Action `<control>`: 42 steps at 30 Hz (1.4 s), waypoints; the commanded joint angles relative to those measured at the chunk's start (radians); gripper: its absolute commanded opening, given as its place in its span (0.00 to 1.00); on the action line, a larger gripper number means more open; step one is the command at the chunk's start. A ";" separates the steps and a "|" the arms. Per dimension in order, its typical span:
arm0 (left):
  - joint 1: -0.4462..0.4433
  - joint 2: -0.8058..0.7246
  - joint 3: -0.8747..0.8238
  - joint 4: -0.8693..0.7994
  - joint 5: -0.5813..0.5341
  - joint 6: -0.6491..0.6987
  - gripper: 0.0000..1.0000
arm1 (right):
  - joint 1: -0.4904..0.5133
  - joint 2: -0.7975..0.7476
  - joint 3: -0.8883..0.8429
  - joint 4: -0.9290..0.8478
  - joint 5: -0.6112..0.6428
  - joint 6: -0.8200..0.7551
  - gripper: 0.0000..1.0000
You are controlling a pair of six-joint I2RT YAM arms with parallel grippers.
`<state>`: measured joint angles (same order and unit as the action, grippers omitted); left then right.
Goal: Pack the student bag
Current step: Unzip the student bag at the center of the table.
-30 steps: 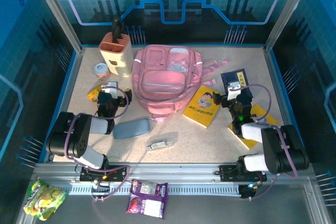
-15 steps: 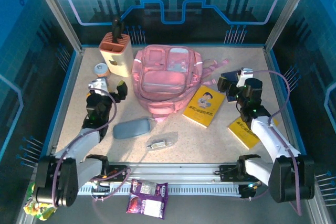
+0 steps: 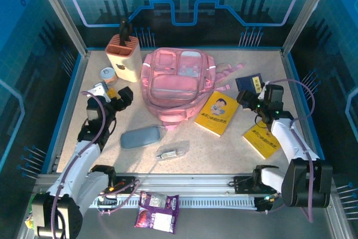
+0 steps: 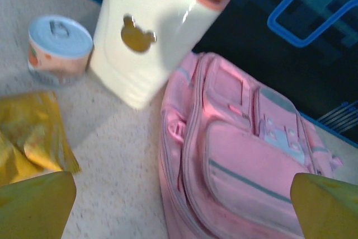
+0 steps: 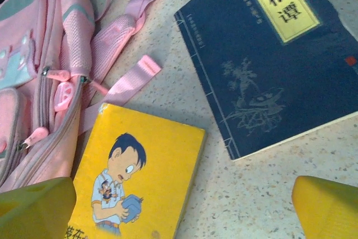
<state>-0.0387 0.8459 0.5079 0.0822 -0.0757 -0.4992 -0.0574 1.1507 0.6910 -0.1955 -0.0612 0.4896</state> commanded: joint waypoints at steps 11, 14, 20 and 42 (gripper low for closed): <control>-0.182 -0.013 0.108 -0.334 0.096 -0.327 0.99 | 0.268 0.041 0.097 -0.166 -0.029 0.049 1.00; -0.273 -0.004 0.101 -0.336 0.075 -0.409 0.99 | 0.305 0.080 0.114 -0.164 -0.059 0.102 1.00; -0.439 0.075 0.128 -0.303 0.037 -0.520 0.99 | 0.374 0.211 0.181 -0.116 -0.108 0.191 1.00; -0.553 0.507 0.236 -0.144 0.027 -0.605 0.99 | 0.482 0.767 0.615 -0.154 0.039 0.293 0.78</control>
<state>-0.5919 1.3190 0.7113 -0.0807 -0.0483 -1.0801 0.4072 1.8816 1.2629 -0.3016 -0.0650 0.7704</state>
